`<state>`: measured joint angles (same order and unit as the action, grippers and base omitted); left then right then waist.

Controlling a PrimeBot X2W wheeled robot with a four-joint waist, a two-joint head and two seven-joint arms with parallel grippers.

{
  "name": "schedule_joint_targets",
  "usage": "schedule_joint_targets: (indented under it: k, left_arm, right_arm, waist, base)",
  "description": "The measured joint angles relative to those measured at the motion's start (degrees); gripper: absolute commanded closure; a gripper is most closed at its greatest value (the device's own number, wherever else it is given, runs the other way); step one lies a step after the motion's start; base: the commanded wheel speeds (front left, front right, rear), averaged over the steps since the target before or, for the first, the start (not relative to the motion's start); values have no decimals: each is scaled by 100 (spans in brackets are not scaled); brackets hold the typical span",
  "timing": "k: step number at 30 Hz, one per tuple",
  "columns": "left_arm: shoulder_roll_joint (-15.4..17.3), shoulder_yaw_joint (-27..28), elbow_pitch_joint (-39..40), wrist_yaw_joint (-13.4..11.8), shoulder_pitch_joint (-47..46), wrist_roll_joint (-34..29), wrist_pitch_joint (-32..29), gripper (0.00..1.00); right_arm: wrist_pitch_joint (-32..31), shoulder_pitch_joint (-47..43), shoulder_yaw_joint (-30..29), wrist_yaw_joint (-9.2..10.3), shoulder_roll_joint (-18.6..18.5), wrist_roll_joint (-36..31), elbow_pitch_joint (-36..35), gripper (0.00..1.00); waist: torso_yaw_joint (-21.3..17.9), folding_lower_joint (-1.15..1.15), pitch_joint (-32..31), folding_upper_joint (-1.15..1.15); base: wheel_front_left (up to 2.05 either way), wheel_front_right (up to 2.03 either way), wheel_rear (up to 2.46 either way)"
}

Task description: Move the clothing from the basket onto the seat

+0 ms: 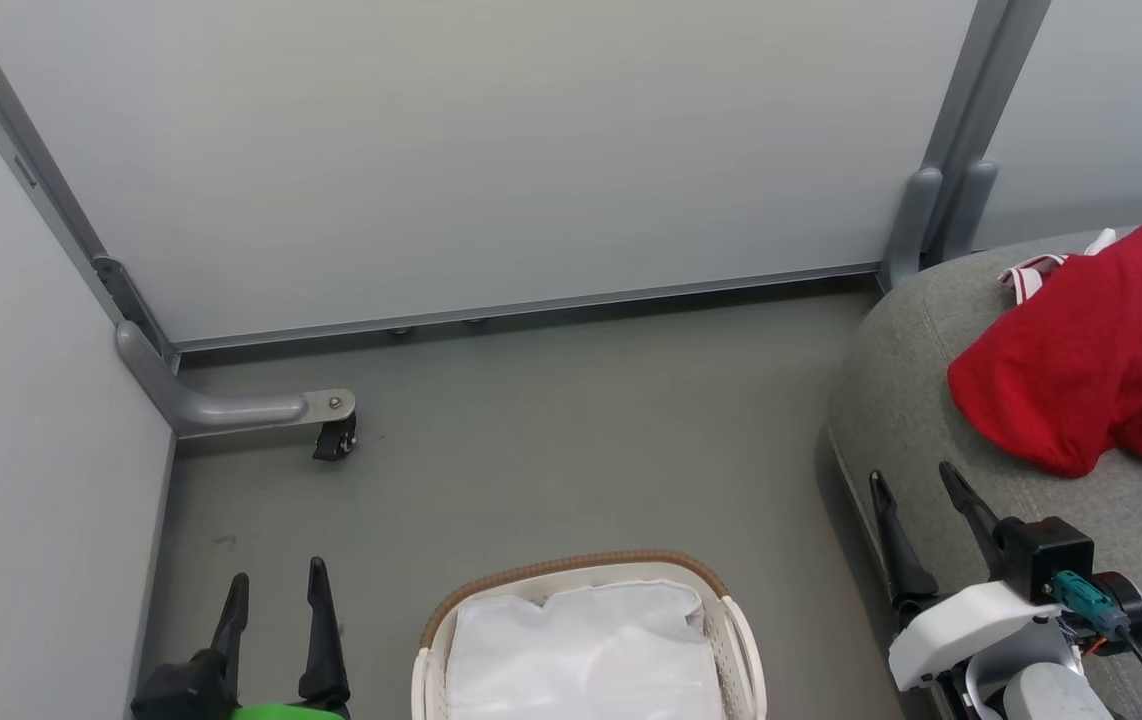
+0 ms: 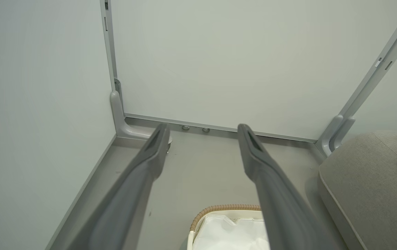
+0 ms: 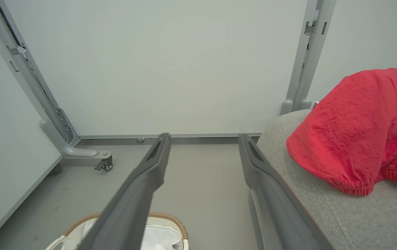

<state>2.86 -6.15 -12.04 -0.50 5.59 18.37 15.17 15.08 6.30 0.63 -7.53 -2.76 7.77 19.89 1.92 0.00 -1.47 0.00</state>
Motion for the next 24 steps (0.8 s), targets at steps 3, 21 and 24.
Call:
schedule_joint_targets:
  k: [3,21,24]
  left_arm:
    - [0,-8,-33,0,-1,-11,0,0]
    - [-15,85,-412,58,3,728,-233,100]
    - [-15,135,-406,105,-12,1039,-310,100]
  right_arm:
    - [0,0,5,0,0,20,-10,0]
    - [-256,-192,-33,0,63,877,260,100]
    - [-343,-191,-55,0,63,1223,216,100]
  waist:
    - [1,0,-3,0]
    - [0,0,8,0]
    - [-5,0,12,0]
  base:
    - [0,0,0]
    - [0,0,0]
    - [0,0,0]
